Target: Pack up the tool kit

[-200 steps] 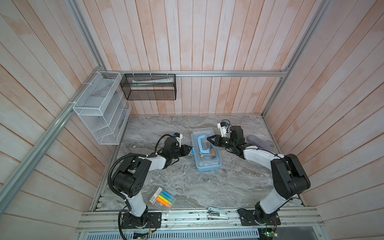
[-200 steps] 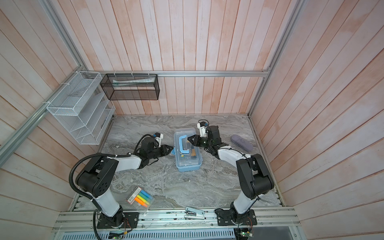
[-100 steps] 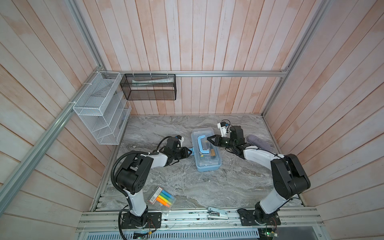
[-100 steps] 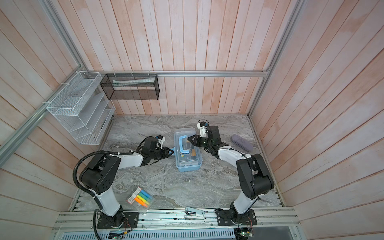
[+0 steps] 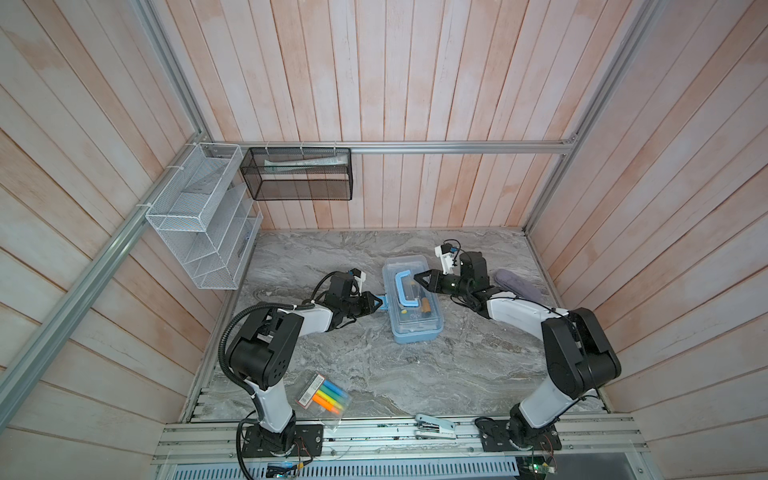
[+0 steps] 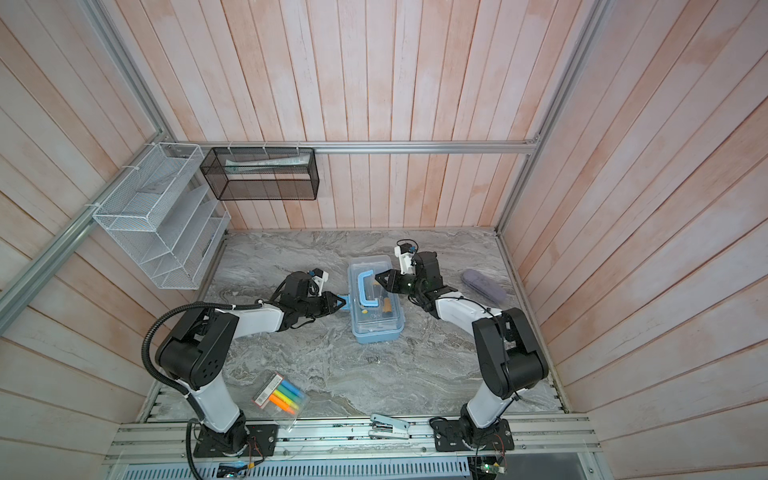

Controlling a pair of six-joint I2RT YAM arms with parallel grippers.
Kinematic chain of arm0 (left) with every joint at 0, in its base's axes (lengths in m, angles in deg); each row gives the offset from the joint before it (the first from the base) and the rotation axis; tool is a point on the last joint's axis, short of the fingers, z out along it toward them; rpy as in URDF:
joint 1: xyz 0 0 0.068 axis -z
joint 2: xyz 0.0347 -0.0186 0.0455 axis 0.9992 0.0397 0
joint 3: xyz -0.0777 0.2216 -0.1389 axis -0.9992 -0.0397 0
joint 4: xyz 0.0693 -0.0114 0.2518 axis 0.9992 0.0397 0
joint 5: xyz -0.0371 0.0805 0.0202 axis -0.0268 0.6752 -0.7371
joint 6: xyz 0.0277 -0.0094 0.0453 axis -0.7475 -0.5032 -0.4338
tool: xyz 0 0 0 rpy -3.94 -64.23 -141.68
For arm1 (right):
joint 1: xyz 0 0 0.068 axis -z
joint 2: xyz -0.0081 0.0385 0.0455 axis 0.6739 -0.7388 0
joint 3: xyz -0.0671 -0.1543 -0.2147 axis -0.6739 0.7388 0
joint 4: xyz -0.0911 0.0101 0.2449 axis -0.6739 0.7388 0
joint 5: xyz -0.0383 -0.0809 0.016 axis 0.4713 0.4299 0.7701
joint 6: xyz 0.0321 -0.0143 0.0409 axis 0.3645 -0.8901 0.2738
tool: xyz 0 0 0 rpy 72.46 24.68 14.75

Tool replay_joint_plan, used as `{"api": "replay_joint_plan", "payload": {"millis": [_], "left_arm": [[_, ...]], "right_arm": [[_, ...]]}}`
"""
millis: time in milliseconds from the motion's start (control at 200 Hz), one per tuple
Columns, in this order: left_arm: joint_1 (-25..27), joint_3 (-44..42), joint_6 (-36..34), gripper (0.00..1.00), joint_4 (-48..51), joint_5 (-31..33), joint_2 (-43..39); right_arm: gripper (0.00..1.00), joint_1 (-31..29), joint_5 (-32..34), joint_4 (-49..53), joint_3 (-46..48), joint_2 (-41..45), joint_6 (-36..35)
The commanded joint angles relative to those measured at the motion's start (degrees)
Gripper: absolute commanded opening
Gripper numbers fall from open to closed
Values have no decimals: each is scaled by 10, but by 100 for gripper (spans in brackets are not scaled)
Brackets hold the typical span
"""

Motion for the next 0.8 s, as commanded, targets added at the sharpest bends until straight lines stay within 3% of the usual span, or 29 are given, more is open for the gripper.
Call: {"api": "replay_joint_plan", "payload": {"millis": [0, 430, 795], "left_arm": [[-3, 3, -4, 21, -4, -20, -25], [-3, 3, -8, 21, 35, -10, -70], [-3, -2, 5, 28, 28, -28, -94]], "right_arm": [[26, 3, 21, 44, 15, -3, -4], [26, 3, 21, 30, 23, -3, 4], [25, 3, 15, 24, 28, -3, 7]]}}
